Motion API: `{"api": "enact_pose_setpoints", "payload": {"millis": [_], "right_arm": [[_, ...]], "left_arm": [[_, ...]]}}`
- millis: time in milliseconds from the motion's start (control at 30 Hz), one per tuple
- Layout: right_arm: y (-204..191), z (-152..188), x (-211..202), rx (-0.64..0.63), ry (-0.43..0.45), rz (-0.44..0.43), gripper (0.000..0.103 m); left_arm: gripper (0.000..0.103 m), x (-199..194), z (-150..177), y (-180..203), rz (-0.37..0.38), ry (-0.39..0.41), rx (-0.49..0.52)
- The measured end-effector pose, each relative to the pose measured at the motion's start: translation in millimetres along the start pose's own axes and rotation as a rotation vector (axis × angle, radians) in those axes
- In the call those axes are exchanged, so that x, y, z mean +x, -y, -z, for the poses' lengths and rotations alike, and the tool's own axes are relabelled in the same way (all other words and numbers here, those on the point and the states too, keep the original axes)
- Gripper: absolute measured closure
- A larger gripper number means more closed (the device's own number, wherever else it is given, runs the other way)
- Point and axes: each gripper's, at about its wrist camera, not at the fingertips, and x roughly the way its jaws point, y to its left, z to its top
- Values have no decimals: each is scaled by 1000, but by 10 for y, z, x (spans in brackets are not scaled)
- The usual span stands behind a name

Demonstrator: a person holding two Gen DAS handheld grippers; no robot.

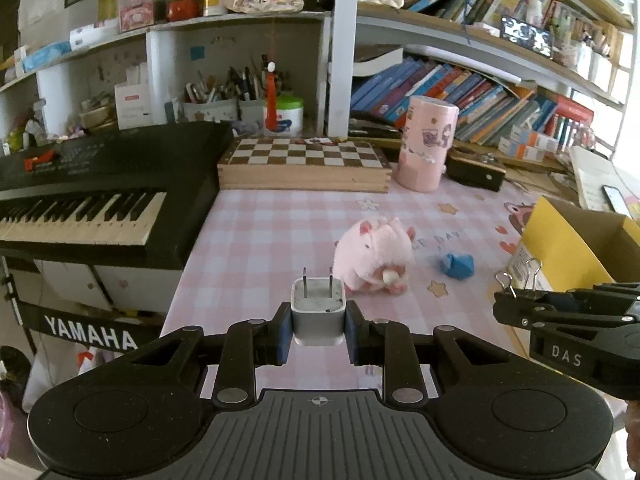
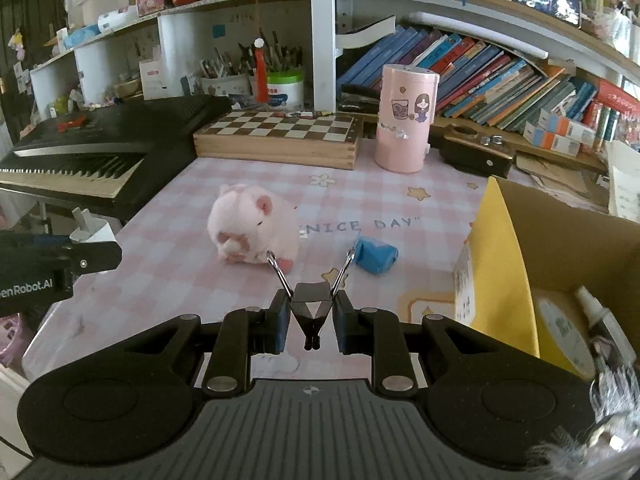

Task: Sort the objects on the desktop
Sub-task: 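Grasp the white plug adapter with the left tool while the right tool grasps the black binder clip, then carry the plug adapter and binder clip with both tools over the yellow box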

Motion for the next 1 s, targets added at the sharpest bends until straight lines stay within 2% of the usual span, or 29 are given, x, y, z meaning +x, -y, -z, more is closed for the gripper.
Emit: {"api": "enact_pose_setpoints", "payload": {"millis": [667, 1000], "right_arm": [[-468, 640, -887, 62, 30, 85, 82], [-572, 905, -1190, 98, 39, 114, 82]], "left_arm": [[78, -760, 514, -20, 80, 21, 108], [78, -989, 686, 50, 117, 27, 154]]}}
